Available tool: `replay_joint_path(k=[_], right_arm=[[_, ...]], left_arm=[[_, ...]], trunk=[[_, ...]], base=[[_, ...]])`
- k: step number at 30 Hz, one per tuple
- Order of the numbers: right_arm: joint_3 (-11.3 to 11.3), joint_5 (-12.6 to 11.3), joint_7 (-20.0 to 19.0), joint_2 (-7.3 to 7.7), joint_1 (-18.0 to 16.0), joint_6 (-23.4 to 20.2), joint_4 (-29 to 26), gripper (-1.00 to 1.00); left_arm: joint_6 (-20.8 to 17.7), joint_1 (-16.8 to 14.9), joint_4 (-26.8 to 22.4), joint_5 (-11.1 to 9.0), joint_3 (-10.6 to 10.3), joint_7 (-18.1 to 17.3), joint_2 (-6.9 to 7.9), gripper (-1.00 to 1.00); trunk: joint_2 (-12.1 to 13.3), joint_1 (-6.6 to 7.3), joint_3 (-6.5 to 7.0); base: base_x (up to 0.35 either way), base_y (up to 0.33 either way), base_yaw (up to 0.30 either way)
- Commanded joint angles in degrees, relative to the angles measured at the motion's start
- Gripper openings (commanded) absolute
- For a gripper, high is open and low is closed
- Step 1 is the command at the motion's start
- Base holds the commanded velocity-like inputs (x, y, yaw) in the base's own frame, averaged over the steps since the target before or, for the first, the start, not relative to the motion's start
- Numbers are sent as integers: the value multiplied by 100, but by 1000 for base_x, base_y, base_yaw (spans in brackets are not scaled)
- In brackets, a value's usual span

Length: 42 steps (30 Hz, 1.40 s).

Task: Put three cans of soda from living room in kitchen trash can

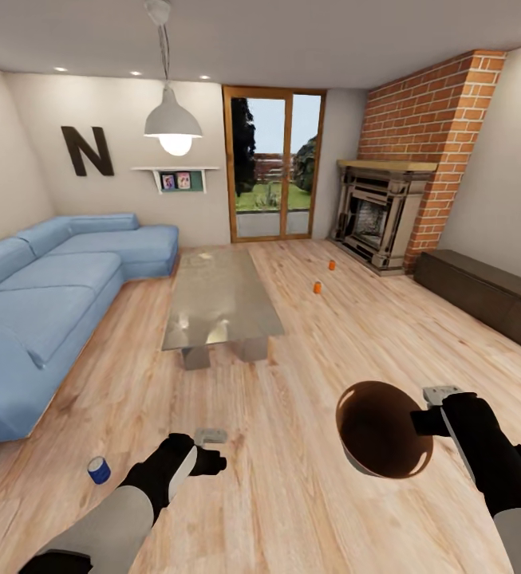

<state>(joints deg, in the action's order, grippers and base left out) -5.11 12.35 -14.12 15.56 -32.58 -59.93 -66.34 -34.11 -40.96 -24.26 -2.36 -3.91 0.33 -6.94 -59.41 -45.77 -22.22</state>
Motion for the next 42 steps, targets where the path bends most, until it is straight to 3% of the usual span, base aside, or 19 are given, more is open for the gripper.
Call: replay_joint_path(k=[1,19,33,42], right_arm=[[0,-88,-29,-1,-3,-7,-2,-100],[1,-85,-30,-1,-3,-7,-2,-100],[1,-93,-46,-1,-3,-7,-2,-100],[8,-85,-44,-2,-3,-7,-2,-100]], left_arm=[[1,0,0,0,1,0,0,100],[1,0,0,-9,13,0,0,100],[114,-1,0,-2,10,2,0,100],[132,0,0,-1,13,2,-2,100]], trunk=[[0,0,1],[0,0,1],[0,0,1],[0,0,1]], base=[[190,280,-36],[64,324,-10],[114,333,-195],[129,327,-50]])
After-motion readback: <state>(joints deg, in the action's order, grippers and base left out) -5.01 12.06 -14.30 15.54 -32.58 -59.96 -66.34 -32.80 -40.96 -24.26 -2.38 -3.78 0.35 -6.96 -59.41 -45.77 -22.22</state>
